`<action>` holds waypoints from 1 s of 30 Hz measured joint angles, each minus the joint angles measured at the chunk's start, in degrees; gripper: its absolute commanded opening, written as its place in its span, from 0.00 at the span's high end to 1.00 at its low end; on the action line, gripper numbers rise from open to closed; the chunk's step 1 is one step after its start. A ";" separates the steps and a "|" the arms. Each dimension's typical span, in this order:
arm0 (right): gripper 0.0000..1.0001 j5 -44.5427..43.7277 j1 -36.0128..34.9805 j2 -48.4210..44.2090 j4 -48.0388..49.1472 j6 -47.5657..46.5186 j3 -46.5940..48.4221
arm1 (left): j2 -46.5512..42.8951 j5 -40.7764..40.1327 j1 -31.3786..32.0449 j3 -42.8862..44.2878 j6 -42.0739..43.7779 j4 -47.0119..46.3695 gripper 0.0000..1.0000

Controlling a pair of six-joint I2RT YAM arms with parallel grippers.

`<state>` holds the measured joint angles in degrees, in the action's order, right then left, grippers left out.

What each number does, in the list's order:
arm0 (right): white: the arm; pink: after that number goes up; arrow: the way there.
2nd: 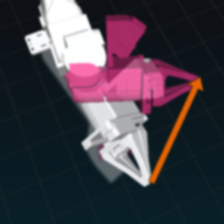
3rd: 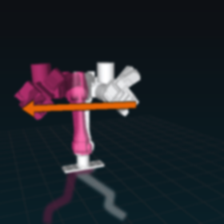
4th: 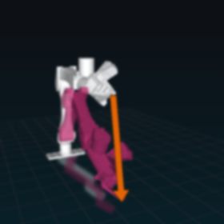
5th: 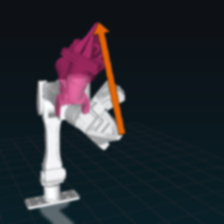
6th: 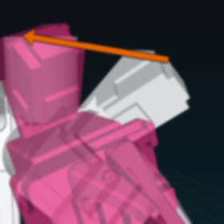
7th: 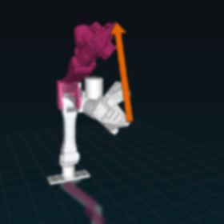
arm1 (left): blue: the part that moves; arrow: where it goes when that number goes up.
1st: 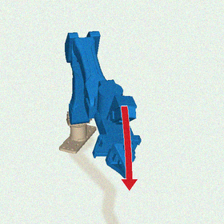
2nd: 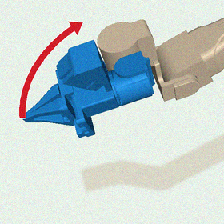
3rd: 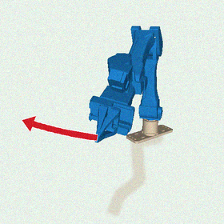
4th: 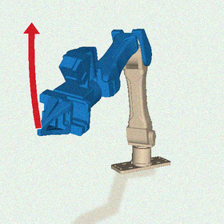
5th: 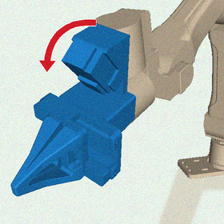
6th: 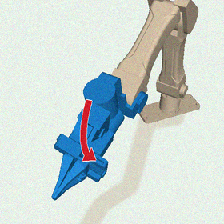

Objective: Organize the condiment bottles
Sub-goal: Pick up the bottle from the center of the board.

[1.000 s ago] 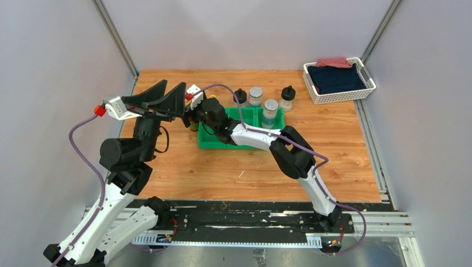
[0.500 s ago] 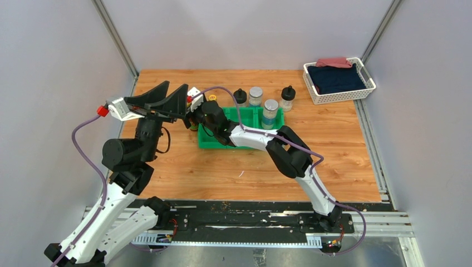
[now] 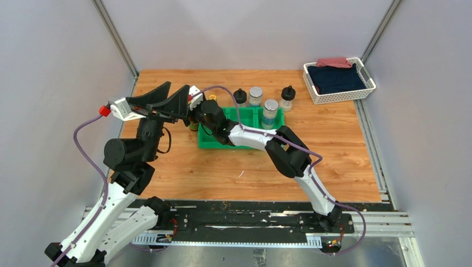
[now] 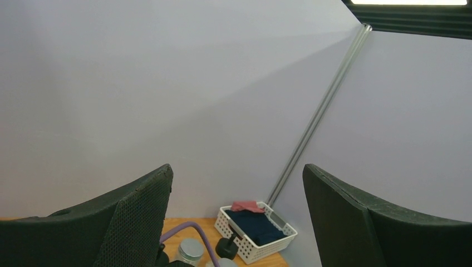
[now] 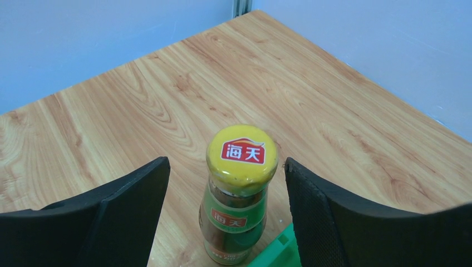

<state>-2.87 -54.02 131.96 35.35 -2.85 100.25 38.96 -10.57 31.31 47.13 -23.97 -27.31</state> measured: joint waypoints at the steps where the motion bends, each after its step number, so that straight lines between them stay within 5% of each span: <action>1: 0.21 -0.04 0.00 0.02 0.00 -0.02 0.24 | 0.02 0.02 0.00 0.00 0.00 -0.02 0.11; 9: 0.26 -0.22 0.00 0.02 0.63 -0.04 1.22 | 0.04 0.13 0.00 -0.02 -0.02 -0.02 0.11; 27: 0.99 -0.83 0.04 0.46 0.28 -0.22 2.32 | 0.37 0.39 0.00 -0.17 -0.04 -0.04 0.11; 30: 1.00 -0.85 0.04 0.52 0.20 -0.24 2.45 | 0.42 0.44 0.00 -0.17 -0.04 -0.04 0.11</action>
<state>-3.73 -53.98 132.49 35.55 -3.09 102.69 39.38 -10.13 31.31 46.96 -24.01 -27.35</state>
